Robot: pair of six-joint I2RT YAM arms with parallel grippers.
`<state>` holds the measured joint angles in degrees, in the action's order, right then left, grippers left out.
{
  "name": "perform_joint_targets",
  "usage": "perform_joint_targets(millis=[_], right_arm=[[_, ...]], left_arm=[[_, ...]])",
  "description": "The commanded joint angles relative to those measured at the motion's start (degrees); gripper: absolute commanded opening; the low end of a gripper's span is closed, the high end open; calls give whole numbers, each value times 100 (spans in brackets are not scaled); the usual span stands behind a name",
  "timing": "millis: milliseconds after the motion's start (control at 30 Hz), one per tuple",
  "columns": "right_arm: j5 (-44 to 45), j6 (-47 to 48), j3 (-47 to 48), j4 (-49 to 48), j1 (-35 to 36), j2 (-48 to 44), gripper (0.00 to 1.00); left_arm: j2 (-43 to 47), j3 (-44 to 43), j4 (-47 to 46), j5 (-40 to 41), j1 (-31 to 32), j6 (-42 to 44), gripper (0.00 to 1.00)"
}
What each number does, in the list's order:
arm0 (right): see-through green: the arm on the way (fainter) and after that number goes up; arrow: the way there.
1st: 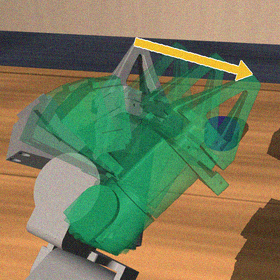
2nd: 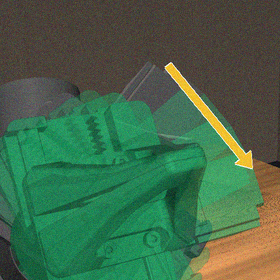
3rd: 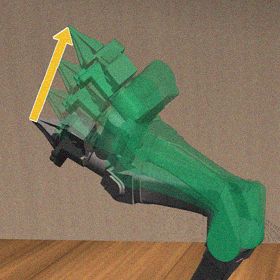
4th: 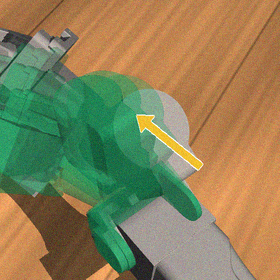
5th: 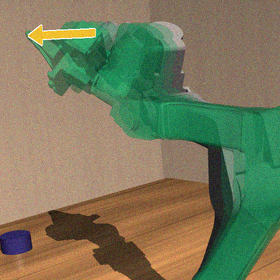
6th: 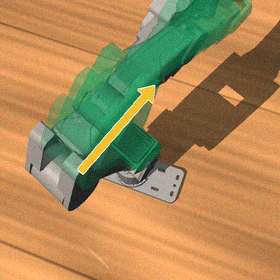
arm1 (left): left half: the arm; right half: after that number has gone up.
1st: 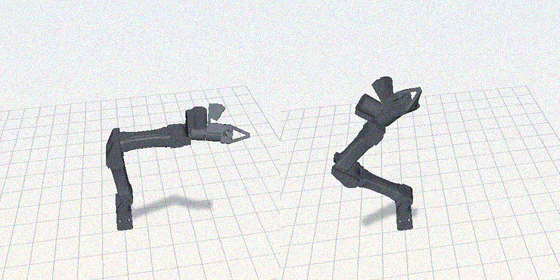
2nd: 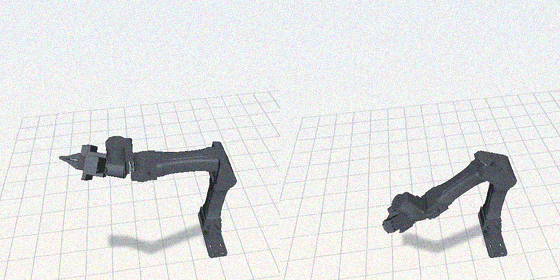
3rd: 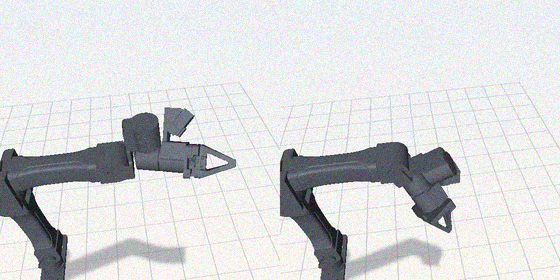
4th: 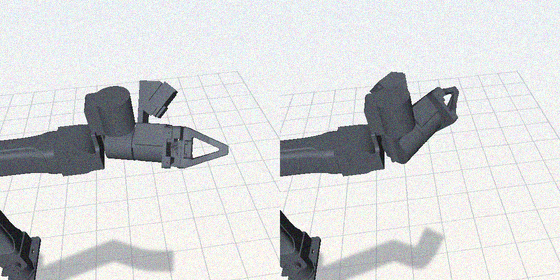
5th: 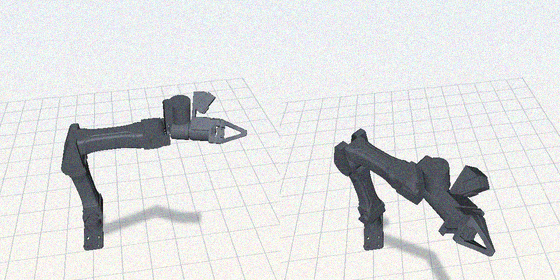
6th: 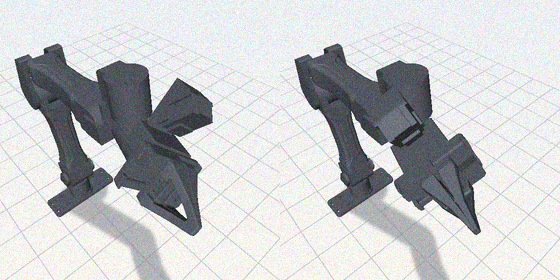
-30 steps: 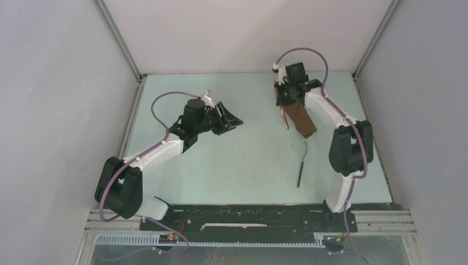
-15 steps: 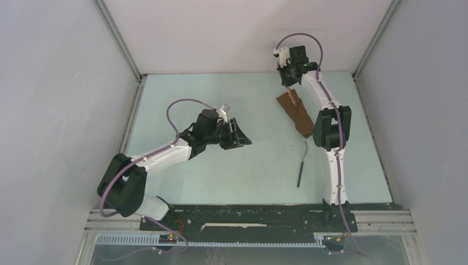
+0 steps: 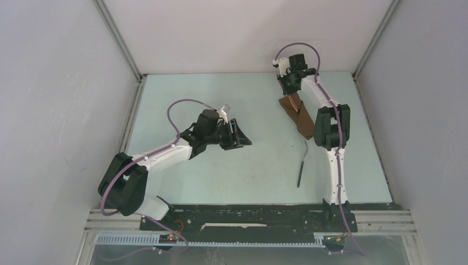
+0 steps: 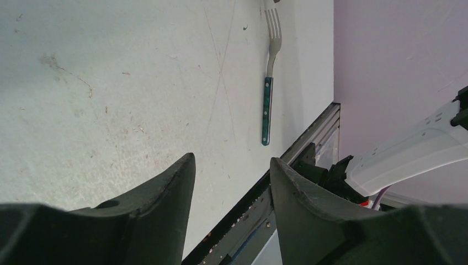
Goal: Fold the napkin into a case and place the utensils inside
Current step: Insert the knife into the folded napkin.
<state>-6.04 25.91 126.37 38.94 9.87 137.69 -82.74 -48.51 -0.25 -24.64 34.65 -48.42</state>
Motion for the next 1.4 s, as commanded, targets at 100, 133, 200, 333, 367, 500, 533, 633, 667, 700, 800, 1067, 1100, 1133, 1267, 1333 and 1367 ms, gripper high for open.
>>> perform_joint_targets(millis=[100,133,200,333,367,500,533,633,667,700,800,1067,1100,1133,1267,1333,1367], right_arm=[[135,59,-178,197,-90,-592,0],[118,43,-249,189,-93,-644,0],[136,-76,-378,255,-98,-797,0],[205,-206,-376,436,-79,-871,0],[250,-215,-367,489,-68,-882,0],[385,-291,-392,589,-48,-945,0],[403,-292,-404,616,-37,-967,0],[547,-308,-393,760,-20,-978,0],[559,-323,-412,784,-27,-999,0],[573,-336,-440,792,-35,-1020,0],[604,-339,-598,792,-44,-1111,0],[597,-518,-1216,651,-54,-1404,0],[596,-531,-1307,624,-51,-1442,0],[603,-542,-1392,600,-55,-1472,0],[679,-583,-1609,545,-54,-1544,0],[798,-593,-1654,538,-55,-1569,0],[830,-599,-1669,554,-55,-1576,0]], left_arm=[[81,-45,-176,-87,98,35,57],[87,-40,-177,-86,100,27,57],[118,4,-226,-96,119,17,57],[109,42,-294,-102,149,-17,57],[105,43,-303,-110,158,-22,57],[16,39,-380,-136,179,-48,57],[-14,35,-410,-144,183,-63,57],[-93,28,-502,-208,199,-133,57],[-107,20,-522,-220,201,-140,57],[-117,13,-528,-227,215,-147,57],[-128,0,-537,-241,217,-149,57],[-121,34,-623,-265,256,-202,57],[-112,42,-625,-271,266,-202,57],[-107,51,-632,-269,269,-207,57],[-111,55,-651,-287,273,-211,57],[-118,52,-654,-298,280,-220,57],[-117,52,-667,-306,280,-220,57]])
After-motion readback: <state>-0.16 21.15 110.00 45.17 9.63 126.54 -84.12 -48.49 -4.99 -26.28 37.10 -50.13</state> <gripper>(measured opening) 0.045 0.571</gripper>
